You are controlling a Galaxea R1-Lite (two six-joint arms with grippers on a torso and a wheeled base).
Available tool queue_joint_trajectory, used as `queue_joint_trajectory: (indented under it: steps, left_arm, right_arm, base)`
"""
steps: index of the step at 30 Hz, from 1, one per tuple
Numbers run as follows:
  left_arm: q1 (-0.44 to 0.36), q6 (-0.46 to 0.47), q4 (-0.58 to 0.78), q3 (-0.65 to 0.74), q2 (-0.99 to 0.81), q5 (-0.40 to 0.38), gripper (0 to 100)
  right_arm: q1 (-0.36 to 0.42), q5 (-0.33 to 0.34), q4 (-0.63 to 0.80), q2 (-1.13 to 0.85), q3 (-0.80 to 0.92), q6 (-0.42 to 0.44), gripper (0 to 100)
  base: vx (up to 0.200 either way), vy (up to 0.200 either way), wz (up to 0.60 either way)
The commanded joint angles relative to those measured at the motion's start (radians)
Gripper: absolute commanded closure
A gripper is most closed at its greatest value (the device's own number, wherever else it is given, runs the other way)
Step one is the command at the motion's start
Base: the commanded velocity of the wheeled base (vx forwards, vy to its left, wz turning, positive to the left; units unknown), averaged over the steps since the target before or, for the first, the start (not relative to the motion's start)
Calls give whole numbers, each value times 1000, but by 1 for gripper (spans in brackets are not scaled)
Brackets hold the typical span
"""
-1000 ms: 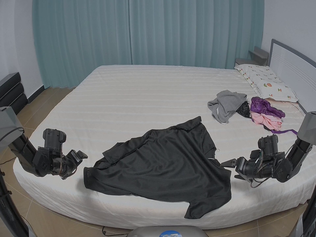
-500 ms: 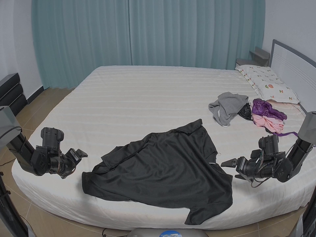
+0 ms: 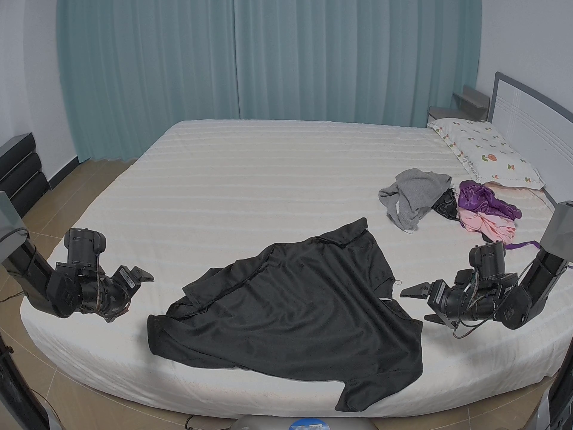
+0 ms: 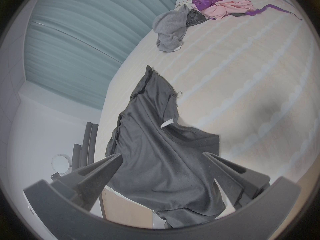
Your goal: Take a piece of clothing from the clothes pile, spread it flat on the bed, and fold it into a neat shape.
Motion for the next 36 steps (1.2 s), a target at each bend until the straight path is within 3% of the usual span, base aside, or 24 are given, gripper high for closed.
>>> queue_joint_trajectory:
  steps: [1,8,9,19,24,30,35,36]
  left_arm:
    - [8,0,-3,-5,-30,1,0]
    - [1,0,-2,-39,-35,-22,0]
    - [-44,0,-3,-58,4,-25,0]
    - [-179,5,-2,-185,183,-7,0]
    - [-261,9,-8,-256,307,38,0]
    - [-300,63,-17,-318,410,170,0]
    - [-308,61,-14,-354,435,179,0]
    - [-309,61,-15,-358,436,179,100]
  right_arm:
    - [-4,-1,-21,-1,-7,9,0]
    - [-4,-1,-48,7,-4,16,0]
    - [-4,-1,-48,9,-5,16,0]
    - [-3,-1,-48,13,-5,16,0]
    - [-3,-1,-48,27,-5,16,0]
    - [-3,-1,-48,25,-4,16,0]
    - [-4,-1,-48,25,-5,16,0]
    - [-4,-1,-48,25,-5,16,0]
  base:
    - [0,0,0]
    - [0,0,0]
    - [0,0,0]
    - [0,0,0]
    - [0,0,0]
    - [0,0,0]
    - [0,0,0]
    - [0,0,0]
